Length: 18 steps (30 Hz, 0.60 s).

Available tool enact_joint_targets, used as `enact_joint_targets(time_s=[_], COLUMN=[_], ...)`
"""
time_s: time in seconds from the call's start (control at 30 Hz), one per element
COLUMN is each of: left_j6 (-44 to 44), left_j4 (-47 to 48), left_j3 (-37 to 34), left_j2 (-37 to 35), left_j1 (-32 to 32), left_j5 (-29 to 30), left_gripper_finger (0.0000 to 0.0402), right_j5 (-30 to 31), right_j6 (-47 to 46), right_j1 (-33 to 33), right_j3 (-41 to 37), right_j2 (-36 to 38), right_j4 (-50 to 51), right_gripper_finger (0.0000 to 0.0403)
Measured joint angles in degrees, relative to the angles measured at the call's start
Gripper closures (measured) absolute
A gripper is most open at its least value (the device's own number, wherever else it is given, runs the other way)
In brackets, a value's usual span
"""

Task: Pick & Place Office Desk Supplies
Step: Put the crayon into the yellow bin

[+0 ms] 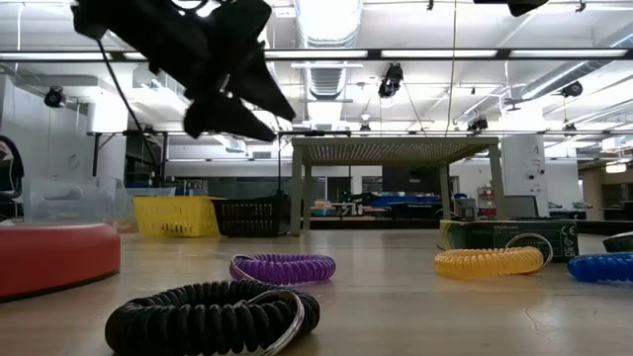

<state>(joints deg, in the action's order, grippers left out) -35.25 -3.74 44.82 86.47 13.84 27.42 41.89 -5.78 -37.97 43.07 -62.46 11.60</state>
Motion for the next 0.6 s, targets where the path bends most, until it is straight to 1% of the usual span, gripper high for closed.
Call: enact_joint_targets(time_s=[0.13,0.33,0.43,0.5,0.6], left_j6=[11.5,21.5,25.0,25.7,29.1], left_j4=[-9.7,-26.8,-31.3,-32.4,-33.2], left_j3=[0.0,0.0,0.5,1.3,3.5], left_j2=[6.2,14.1,17.6,19.4,22.3], left_j1=[2.6,5.1,5.6,5.7,5.5], left_j5=[1.5,0.8,-1.3,-2.1,-5.1], left_gripper_finger=[0.0155,0.0155,0.0155,0.0155,0.0155], right_j5=[0.0,0.0,0.0,0.0,0.0], right_j6=[0.0,0.0,0.0,0.0,0.0], right_j1=[0.0,0.0,0.0,0.0,0.0], right_j3=[0.0,0.0,0.0,0.0,0.0], right_j2=[0.0,0.0,0.0,0.0,0.0], right_j4=[0.0,0.0,0.0,0.0,0.0], right_gripper_finger=[0.0355,0.0355,0.0355,0.0355,0.0355])
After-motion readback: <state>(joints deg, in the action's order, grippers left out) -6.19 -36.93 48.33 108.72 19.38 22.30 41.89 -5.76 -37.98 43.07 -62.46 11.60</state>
